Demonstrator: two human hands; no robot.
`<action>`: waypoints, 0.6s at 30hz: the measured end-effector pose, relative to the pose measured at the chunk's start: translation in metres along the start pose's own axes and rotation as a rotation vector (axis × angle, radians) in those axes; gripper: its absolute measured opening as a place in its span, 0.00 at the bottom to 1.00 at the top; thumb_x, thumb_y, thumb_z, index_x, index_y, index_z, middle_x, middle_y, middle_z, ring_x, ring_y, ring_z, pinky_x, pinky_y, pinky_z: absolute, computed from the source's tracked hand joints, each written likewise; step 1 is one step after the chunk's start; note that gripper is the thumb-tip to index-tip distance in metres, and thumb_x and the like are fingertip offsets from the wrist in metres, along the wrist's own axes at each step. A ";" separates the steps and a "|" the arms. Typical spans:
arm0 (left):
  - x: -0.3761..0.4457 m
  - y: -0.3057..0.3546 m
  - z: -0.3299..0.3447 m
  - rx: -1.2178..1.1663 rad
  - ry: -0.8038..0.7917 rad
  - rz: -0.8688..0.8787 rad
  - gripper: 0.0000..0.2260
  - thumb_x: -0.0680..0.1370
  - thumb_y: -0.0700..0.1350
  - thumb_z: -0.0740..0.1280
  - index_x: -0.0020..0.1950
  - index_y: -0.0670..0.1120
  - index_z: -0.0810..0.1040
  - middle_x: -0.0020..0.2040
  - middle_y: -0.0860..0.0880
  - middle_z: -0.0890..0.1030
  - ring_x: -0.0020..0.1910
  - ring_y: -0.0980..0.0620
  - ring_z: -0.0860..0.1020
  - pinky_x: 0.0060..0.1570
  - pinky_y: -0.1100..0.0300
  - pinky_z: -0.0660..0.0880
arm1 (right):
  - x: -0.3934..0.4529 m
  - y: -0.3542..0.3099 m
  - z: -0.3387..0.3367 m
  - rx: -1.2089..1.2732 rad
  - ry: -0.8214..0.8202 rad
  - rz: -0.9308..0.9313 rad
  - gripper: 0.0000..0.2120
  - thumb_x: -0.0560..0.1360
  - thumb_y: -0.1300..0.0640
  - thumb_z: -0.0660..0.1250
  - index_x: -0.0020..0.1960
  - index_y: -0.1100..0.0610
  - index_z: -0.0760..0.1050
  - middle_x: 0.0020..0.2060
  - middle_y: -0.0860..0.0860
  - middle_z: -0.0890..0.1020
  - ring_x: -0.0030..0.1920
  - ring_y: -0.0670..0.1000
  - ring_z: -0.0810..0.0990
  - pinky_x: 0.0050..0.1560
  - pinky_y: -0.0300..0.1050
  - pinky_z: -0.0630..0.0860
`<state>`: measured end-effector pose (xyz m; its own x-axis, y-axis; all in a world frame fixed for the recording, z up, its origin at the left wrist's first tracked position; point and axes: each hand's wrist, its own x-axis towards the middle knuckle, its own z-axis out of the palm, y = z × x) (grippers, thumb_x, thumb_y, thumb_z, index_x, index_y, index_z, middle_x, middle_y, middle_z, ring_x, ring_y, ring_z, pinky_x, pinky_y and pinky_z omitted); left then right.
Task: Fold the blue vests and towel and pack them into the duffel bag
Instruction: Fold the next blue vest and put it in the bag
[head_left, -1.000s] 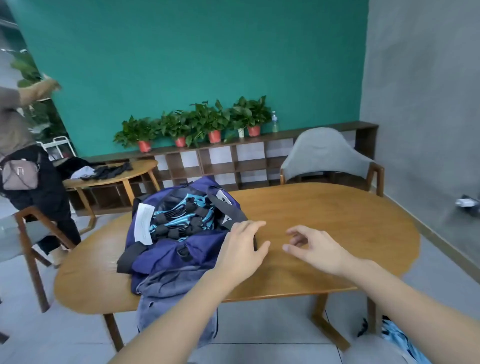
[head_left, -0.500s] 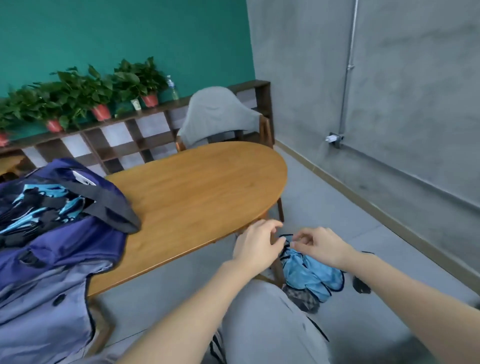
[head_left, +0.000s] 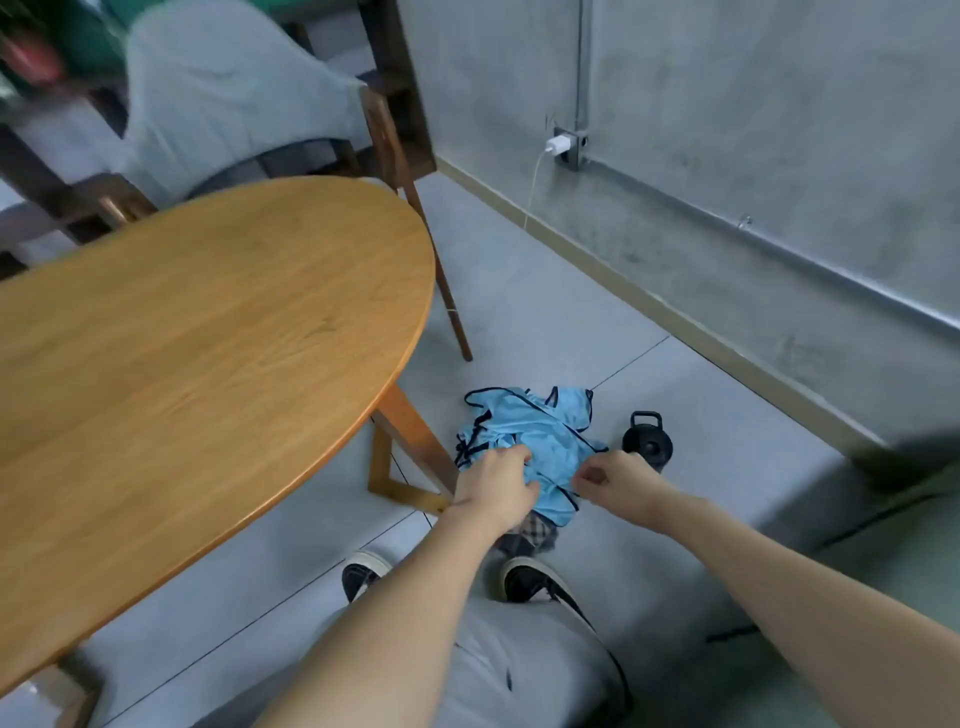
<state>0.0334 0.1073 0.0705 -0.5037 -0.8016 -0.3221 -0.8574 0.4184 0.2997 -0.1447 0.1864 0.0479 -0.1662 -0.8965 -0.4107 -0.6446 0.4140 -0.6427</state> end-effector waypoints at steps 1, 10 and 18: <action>0.009 -0.006 0.009 0.004 -0.030 -0.018 0.19 0.81 0.53 0.65 0.72 0.53 0.73 0.66 0.48 0.78 0.63 0.45 0.77 0.55 0.52 0.75 | 0.011 0.008 0.005 0.008 -0.019 0.018 0.08 0.77 0.51 0.68 0.41 0.53 0.78 0.37 0.45 0.81 0.42 0.49 0.78 0.43 0.41 0.73; 0.088 -0.049 0.071 0.015 -0.203 -0.130 0.21 0.81 0.53 0.65 0.73 0.50 0.70 0.65 0.45 0.78 0.62 0.42 0.78 0.55 0.50 0.77 | 0.118 0.065 0.064 -0.043 -0.167 0.207 0.10 0.78 0.53 0.62 0.45 0.59 0.77 0.40 0.53 0.79 0.40 0.52 0.74 0.40 0.46 0.70; 0.158 -0.082 0.122 -0.151 -0.179 -0.293 0.26 0.80 0.45 0.68 0.77 0.48 0.66 0.68 0.40 0.71 0.61 0.40 0.76 0.60 0.48 0.76 | 0.187 0.085 0.127 -0.009 -0.247 0.307 0.08 0.76 0.53 0.63 0.39 0.55 0.74 0.42 0.57 0.81 0.44 0.58 0.80 0.41 0.46 0.75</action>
<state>0.0113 -0.0019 -0.1147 -0.2615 -0.7852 -0.5614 -0.9493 0.1039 0.2968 -0.1360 0.0737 -0.1659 -0.1688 -0.6658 -0.7268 -0.5995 0.6547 -0.4604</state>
